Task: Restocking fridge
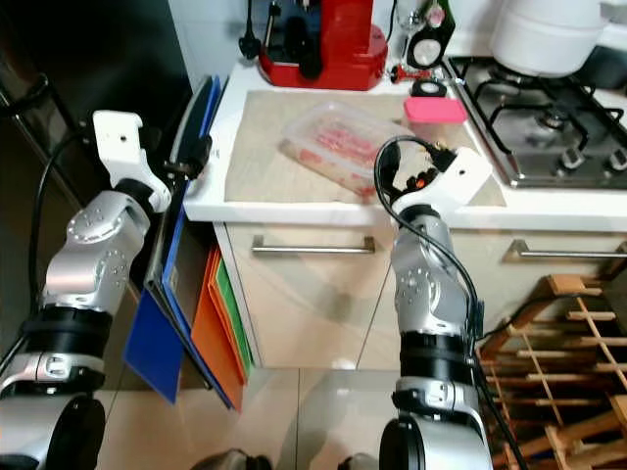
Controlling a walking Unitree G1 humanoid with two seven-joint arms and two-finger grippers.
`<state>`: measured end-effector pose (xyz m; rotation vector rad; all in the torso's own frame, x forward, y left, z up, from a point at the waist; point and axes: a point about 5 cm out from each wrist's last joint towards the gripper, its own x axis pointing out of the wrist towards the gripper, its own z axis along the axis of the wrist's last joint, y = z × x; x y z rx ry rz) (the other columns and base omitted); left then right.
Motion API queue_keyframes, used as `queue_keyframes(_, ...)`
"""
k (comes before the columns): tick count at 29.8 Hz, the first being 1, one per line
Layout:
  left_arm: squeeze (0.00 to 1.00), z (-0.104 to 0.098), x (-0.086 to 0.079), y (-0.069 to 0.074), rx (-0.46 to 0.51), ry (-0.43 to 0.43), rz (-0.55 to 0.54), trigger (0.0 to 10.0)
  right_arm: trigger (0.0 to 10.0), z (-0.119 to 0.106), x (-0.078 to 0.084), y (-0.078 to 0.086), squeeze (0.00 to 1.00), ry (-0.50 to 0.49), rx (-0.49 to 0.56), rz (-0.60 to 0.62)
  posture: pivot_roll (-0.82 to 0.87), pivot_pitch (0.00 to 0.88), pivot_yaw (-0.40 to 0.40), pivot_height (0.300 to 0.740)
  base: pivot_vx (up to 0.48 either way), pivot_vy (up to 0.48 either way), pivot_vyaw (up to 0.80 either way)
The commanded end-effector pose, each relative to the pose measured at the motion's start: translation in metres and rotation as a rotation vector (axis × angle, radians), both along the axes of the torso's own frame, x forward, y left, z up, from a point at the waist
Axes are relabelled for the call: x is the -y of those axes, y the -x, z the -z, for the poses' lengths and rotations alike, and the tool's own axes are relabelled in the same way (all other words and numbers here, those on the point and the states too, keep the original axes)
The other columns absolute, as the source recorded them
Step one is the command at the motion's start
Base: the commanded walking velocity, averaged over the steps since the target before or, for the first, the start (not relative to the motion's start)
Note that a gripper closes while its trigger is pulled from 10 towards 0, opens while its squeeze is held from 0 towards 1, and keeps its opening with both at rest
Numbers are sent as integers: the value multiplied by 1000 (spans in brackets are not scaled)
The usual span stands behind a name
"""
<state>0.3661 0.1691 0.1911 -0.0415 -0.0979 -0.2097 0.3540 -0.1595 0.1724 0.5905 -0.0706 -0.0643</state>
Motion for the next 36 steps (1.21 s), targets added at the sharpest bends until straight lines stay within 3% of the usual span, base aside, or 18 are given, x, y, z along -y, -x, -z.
queue_keyframes(1, 0, -5, 1, 2, 15, -12, 8, 10000, 10000, -6, -6, -4, 0, -14, 7, -38, -24, 58, 58, 740, 0, 0, 0)
queue_keyframes(10, 0, -3, 3, 1, 5, -6, 10, 10000, 9686, 3, 1, -8, 0, -111, -65, -27, -33, 66, 57, 740, 0, 0, 0)
queue_keyframes(11, 0, -3, 4, 1, 4, -5, 11, 10000, 0, 4, 2, -9, 0, -129, -78, -23, -35, 66, 56, 740, 0, 0, 0)
queue_keyframes(26, 0, -2, 4, 1, -14, 10, 6, 10000, 0, 12, 7, -14, 0, -136, -136, -9, -31, 67, 50, 740, 0, 0, 0)
queue_keyframes(36, 0, 6, 2, 0, -90, 36, -14, 10000, 0, -1, -8, -10, 0, -141, -74, -109, -34, 66, 46, 740, 0, 0, 0)
